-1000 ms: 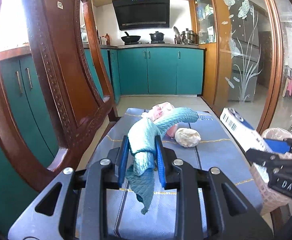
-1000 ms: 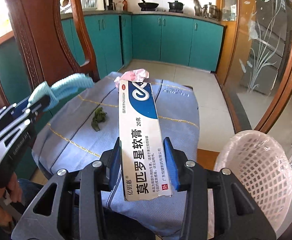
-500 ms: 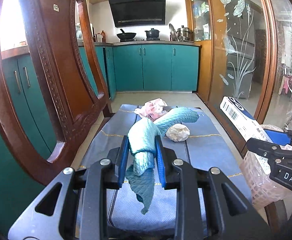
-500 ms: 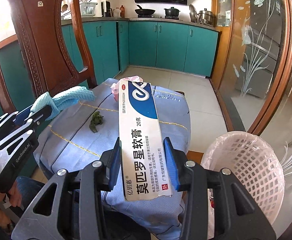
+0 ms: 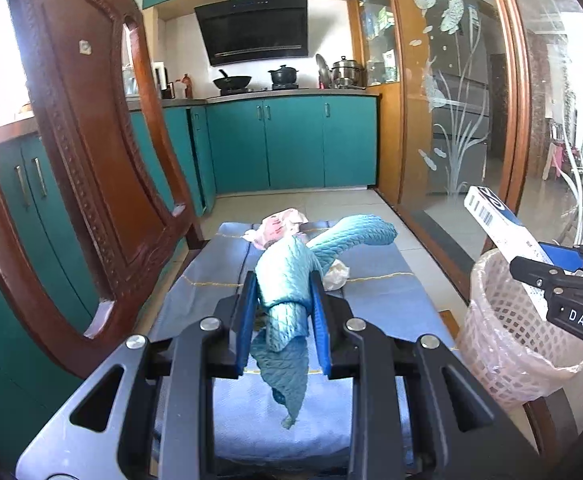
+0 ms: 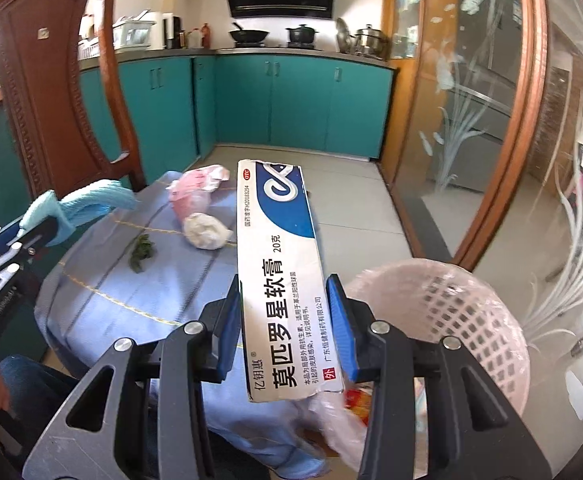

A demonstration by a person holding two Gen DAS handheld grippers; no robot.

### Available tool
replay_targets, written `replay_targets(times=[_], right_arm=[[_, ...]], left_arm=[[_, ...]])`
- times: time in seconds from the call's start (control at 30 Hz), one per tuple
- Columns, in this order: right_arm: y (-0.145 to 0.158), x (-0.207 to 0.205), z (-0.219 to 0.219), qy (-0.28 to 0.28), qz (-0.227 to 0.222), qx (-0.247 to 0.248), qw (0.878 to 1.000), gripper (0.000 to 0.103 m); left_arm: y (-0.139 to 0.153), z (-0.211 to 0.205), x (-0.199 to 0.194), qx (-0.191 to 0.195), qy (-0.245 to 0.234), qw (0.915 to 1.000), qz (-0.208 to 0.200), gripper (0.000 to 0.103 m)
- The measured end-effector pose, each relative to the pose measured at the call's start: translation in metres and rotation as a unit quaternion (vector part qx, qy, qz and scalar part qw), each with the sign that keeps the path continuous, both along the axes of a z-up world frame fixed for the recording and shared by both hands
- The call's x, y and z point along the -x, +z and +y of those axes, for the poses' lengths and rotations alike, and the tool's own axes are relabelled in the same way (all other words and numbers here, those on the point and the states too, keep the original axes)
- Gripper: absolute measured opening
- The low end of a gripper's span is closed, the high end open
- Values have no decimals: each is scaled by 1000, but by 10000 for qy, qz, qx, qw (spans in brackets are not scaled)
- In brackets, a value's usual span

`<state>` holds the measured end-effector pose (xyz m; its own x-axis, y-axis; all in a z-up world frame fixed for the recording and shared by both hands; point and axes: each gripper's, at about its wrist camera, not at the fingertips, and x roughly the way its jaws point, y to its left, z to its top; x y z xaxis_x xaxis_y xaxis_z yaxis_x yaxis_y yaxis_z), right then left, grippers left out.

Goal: Collect trash
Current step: 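Lift the medicine box and teal cloth and carry both over the basket, then open both tools to drop the box and cloth into the basket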

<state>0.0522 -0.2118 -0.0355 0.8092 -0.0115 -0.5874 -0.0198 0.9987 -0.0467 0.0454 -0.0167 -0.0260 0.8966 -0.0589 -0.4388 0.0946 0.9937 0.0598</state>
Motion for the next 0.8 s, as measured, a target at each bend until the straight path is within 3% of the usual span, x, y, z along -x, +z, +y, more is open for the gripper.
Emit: replay_targets(times=[0.43, 0.8], right_arm=[[-19, 26, -100, -934, 173, -213, 9952, 41], [-51, 52, -165, -1572, 483, -311, 9859, 41]], left_arm=[[-3, -91, 7, -201, -1048, 9942, 104, 26], [-37, -212, -5, -264, -2327, 9695, 724, 26]])
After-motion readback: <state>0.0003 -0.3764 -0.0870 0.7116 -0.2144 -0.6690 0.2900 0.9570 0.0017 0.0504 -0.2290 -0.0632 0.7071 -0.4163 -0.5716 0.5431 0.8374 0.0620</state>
